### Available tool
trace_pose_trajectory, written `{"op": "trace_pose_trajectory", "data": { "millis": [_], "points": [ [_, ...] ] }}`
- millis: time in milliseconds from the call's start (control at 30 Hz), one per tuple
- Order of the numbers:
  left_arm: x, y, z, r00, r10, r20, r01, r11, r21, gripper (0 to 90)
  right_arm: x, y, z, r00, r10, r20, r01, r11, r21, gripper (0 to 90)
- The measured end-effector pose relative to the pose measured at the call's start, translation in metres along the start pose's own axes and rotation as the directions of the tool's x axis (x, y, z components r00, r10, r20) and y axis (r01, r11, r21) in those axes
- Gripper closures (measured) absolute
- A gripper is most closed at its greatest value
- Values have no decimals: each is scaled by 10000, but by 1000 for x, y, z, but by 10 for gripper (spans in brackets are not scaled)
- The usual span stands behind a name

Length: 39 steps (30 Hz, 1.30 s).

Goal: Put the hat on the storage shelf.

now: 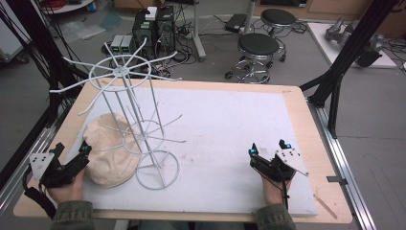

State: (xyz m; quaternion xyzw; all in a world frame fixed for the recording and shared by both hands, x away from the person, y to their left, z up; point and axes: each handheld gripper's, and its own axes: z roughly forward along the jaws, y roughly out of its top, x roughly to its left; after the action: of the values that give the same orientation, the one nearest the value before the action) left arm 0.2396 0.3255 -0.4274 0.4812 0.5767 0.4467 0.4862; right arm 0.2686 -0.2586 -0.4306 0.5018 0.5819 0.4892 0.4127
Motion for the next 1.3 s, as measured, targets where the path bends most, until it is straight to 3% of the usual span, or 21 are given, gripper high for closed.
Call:
{"op": "trace_pose_trajectory", "data": {
  "millis": [100,267,600,667,700,733,767,800,867,1000,1300],
  "points": [
    [-1,2,0,9998,-4,-193,6,10000,79,217,0,0,0,10000,-42,-13,42,10000,-5,40],
    [-2,4,2,9974,-147,-703,200,9970,753,223,2,0,0,9998,-159,-83,160,9999,11,40],
    [-3,2,8,9943,-101,-1065,286,9845,1729,222,3,0,0,9998,-165,-136,166,9998,85,40],
    [-5,1,11,9931,-113,-1164,364,9758,2155,222,3,0,1,9996,-213,-160,214,9997,76,40],
    [-5,1,11,9931,-113,-1164,364,9758,2155,223,3,0,1,9996,-232,-164,233,9997,76,40],
    [-6,0,13,9929,-135,-1185,433,9665,2528,223,3,0,1,9994,-290,-181,291,9996,56,40],
    [-6,0,13,9929,-135,-1185,433,9665,2528,223,3,0,1,9994,-290,-181,291,9996,56,40],
    [-6,-1,16,9928,-236,-1170,567,9560,2878,222,4,0,0,9995,-265,-190,267,9996,104,40],
    [-6,-3,18,9927,-337,-1160,691,9460,3168,223,4,0,1,9992,-350,-202,352,9993,80,40],
    [-4,-5,21,9919,-305,-1236,730,9317,3559,226,5,0,1,9992,-344,-197,346,9994,76,40],
    [-5,-8,24,9928,-333,-1147,756,9187,3877,226,5,-1,1,9988,-403,-266,407,9991,123,40]
  ]
}}
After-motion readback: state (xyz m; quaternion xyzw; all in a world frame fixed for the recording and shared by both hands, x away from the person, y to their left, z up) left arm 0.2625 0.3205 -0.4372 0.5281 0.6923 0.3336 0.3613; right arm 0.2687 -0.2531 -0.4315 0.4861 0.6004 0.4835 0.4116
